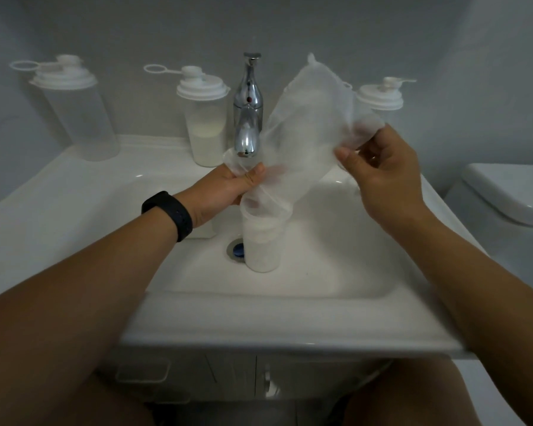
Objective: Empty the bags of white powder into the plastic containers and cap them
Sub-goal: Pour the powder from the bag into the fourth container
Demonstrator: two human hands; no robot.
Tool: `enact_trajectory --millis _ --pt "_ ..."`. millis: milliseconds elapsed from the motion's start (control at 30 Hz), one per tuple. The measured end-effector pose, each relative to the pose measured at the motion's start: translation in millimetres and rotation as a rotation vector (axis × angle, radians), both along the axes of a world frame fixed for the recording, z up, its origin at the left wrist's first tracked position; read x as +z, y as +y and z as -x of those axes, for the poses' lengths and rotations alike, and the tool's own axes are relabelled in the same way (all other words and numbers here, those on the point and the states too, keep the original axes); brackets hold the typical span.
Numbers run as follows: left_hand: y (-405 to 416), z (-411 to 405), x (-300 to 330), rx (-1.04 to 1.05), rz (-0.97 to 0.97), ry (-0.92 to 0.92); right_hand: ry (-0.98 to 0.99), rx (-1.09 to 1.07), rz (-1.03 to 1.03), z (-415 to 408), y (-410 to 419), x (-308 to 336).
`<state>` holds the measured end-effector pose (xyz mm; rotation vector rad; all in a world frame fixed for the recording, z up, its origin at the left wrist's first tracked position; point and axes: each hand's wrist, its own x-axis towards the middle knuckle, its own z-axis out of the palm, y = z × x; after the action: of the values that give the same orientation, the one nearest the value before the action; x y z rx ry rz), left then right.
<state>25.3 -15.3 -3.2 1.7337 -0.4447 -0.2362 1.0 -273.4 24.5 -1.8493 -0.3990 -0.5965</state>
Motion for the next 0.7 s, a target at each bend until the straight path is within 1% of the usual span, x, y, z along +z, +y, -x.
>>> enact_trajectory --millis 100,200,300,533,700 --pt "1.1 0.4 0.1 -0.009 -0.004 -0.016 0.026 0.012 0.01 2.9 4.6 1.5" --pt "1.0 1.2 0.7 0.002 0.004 -0.008 0.002 -0.002 -0.03 2.2 4.6 -2.1" --pt "0.5 1.3 0.9 0.002 0.002 -0.015 0.004 0.012 -0.005 4.1 6.8 -2.3" --pt "1.7 1.6 1.1 -0.003 -0.008 -0.023 -0.014 -0.011 -0.044 4.0 9.4 -2.2" --pt "1.6 0.8 0.6 0.022 -0.016 -0.026 0.0 -0.006 -0.006 5.6 11.5 -2.9"
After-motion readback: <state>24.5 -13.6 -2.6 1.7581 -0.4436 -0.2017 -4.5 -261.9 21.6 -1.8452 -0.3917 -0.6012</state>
